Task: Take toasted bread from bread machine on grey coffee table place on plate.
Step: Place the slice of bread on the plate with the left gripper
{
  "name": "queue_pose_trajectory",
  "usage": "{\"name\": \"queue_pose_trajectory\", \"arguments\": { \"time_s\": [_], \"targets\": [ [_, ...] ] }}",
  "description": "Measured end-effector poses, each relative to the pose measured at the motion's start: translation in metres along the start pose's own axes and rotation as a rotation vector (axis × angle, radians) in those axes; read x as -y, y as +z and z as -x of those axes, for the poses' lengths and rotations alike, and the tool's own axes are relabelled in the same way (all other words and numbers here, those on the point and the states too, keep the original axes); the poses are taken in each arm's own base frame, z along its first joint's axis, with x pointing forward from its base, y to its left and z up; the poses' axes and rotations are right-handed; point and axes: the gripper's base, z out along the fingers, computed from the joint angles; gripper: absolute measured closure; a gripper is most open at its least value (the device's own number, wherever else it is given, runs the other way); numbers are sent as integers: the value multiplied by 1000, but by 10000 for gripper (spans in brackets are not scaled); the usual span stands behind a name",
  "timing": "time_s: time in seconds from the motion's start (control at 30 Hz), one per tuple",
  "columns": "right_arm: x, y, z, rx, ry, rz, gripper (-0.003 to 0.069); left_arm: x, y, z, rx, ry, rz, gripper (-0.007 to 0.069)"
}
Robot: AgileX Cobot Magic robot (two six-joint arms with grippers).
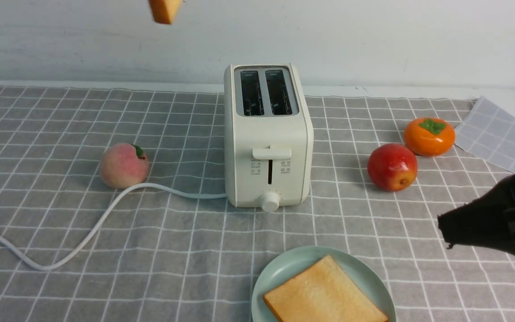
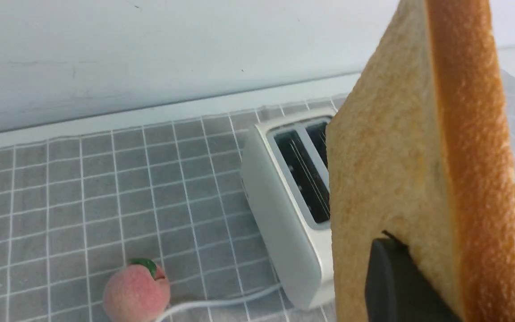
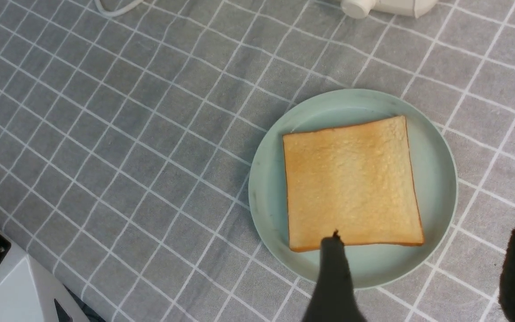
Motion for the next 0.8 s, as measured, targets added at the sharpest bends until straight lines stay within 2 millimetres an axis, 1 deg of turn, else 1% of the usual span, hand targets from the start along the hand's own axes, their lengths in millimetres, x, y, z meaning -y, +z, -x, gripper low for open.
{"name": "queue_pose_trajectory", "arguments": {
  "time_s": [0.03,0.07,0.13,0.17,0.2,0.23,0.27,0.3,0.33,0.37,0.4,0.5,0.57,0.63,0.67,0.7,0.8],
  "targets": [
    [0,0,0,0,0,0,186,0,-2,-1,-2,3,-6,516],
    [0,0,0,-3,-2,-2,186,3,-17,-12,-31,24,-70,516],
    [0,0,0,-5,-2,-3,186,6,-23,-29,-86,31,-141,516],
    [0,0,0,-5,-2,-3,186,8,-22,-41,-130,27,-182,516],
    [0,0,0,-5,-2,-3,186,8,-20,-46,-148,26,-188,516],
    [0,0,0,-5,-2,-3,186,12,-12,-62,-204,11,-244,516],
    [0,0,0,-5,-2,-3,186,15,4,-81,-249,-21,-298,516],
    [0,0,0,-5,-2,-3,186,17,19,-96,-284,-54,-333,516],
    [0,0,0,-5,-2,-3,186,17,22,-101,-303,-59,-339,516],
    [0,0,0,-5,-2,-3,186,20,59,-134,-361,-150,-387,516],
    [0,0,0,-5,-2,-3,186,21,73,-145,-381,-191,-411,516],
    [0,0,0,-5,-2,-3,186,22,126,-193,-452,-355,-449,516],
    [0,0,0,-5,-2,-2,186,22,156,-219,-492,-438,-464,516],
    [0,0,0,-4,-2,-2,186,25,178,-236,-528,-505,-509,516],
    [0,0,0,-4,-2,-2,186,26,178,-236,-521,-508,-518,516],
    [0,0,0,-4,-2,-2,186,29,194,-246,-542,-558,-568,516],
    [0,0,-1,-6,-2,-1,186,32,216,-258,-537,-558,-635,516]
  ]
}}
